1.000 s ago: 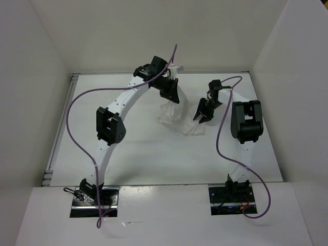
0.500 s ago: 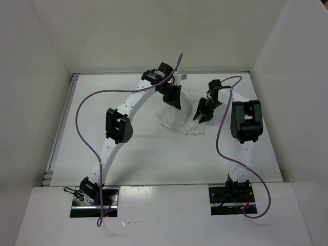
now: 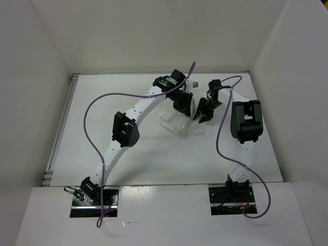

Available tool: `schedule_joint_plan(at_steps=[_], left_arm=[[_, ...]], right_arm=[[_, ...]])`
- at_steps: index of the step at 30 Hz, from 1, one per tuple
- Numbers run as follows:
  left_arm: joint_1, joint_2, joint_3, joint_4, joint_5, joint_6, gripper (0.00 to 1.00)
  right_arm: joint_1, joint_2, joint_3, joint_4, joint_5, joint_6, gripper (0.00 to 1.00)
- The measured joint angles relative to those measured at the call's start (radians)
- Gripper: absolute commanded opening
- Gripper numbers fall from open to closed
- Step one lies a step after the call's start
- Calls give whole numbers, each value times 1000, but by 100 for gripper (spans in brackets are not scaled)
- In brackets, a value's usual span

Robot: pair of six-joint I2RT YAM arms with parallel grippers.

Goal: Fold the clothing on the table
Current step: Fold the skirt

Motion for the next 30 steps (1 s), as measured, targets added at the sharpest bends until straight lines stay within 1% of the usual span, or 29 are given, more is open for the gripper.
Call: schedule_joint_plan(at_steps=[1,2,3,4,7,9,10,13,16,19,20,21,26,28,30], left_arm=[[-5,8,2,-1,-9,-8,25],[-7,16,5,-1,-13,-10,34],[-10,26,13,-1,-15,-11,48],[-13,38,21,0,-14,-13,51],[-19,81,45,4,12,-21,66],[-19,100,45,24,64,-43,67],[-19,106,45,41,96,-62,70],[-22,106,48,87,169,-96,75],[-30,102,61,154,250,-130,77],[-45,86,61,190,318,-154,77],[-52,77,61,196,337,-162,78],[-56,68,61,198,349,-166,82],[-56,-7,61,194,368,-166,82],[-29,-43,63,183,349,-157,82],[13,-68,74,172,321,-141,81]], right_arm=[[0,-2,0,0,2,0,48],[0,-4,0,0,6,0,48],[0,-9,-2,0,15,0,48],[-3,-17,-5,1,25,0,48],[-11,-69,-35,1,48,5,48],[-26,-136,-69,-4,63,10,48],[-39,-175,-79,-10,74,13,48],[-79,-286,-87,-26,119,18,48],[-112,-400,-85,-48,181,27,48],[-126,-467,-53,-87,227,34,48],[-126,-475,-37,-94,234,35,48],[-126,-477,-19,-98,235,35,48],[-125,-460,27,-101,200,35,48],[-120,-431,40,-99,172,35,48],[-110,-397,42,-89,130,35,45]])
